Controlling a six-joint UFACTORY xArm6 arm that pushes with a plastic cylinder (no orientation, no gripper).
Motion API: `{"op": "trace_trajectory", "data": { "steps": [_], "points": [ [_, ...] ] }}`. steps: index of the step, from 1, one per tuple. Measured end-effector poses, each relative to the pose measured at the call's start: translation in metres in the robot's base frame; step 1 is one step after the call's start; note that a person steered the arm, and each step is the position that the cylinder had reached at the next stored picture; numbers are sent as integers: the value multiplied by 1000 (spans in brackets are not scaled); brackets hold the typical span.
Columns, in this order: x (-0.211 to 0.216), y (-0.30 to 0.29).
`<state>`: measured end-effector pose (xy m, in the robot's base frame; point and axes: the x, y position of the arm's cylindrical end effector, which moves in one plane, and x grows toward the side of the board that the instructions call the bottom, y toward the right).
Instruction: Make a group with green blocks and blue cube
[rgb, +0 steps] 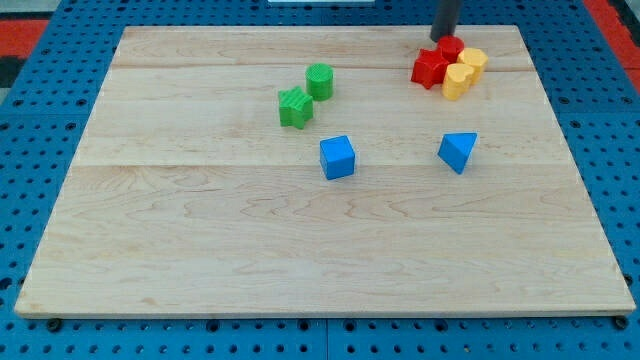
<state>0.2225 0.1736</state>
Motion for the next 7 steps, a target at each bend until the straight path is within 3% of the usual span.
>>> {"op": "trace_trajectory", "data": {
  "steps": [3, 4, 5, 7],
  "points": [
    [-1, -28],
    [15, -145],
    [37, -196],
    [50, -179]
  ]
}}
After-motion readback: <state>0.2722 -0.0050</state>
